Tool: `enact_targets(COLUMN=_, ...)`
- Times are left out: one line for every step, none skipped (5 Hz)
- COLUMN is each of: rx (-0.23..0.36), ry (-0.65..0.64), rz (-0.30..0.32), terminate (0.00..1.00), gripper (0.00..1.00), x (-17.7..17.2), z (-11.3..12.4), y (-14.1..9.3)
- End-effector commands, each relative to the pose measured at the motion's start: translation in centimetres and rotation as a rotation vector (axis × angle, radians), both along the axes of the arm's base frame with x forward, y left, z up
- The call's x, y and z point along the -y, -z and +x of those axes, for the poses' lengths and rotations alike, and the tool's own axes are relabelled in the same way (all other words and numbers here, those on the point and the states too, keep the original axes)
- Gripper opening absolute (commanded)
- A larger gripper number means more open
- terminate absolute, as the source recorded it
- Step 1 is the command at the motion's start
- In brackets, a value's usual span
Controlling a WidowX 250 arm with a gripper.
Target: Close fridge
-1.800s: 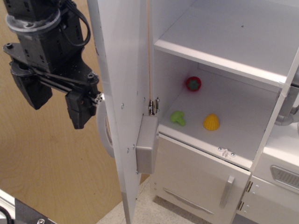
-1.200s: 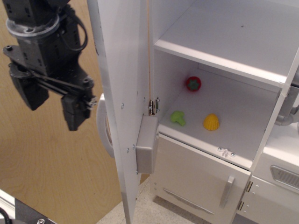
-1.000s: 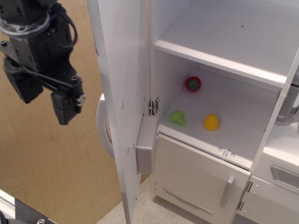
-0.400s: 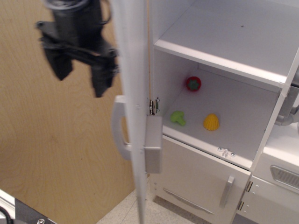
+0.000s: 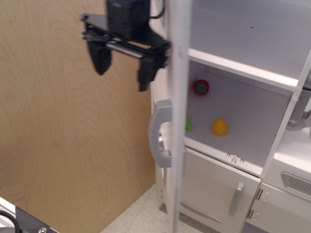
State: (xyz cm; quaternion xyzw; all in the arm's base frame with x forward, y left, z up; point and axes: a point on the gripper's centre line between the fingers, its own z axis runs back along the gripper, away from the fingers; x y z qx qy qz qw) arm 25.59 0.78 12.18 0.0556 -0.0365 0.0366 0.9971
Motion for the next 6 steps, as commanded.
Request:
enact_targets(rx=0.055, ry=-0.070, rz=-0.023, terminate=0.00, gripper=1.00, x=2.7, z=5.1, y=-2.1)
enact_targets(rx=0.063, ry=-0.087, rz=-0.033, terminate=0.00, gripper=1.00, x=3.5, z=6.5, y=-2.6)
enact_targets(rx=0.070, ry=-0.117, rz=-0.070, terminate=0.00, gripper=1.00, x=4.1, z=8.0, y=-3.4)
enact_targets(rx=0.073, ry=-0.141, rz=-0.105, terminate=0.00, gripper=1.00, x=4.4, z=9.2, y=-4.0)
enact_targets(rx=0.075, ry=-0.177, rz=-0.139, terminate=0.00, gripper=1.00, x=4.7, z=10.8, y=-4.6)
enact_targets(rx=0.085, ry=-0.207, rz=-0.161, terminate=0.00, gripper=1.00, x=4.8, z=11.7, y=-5.0)
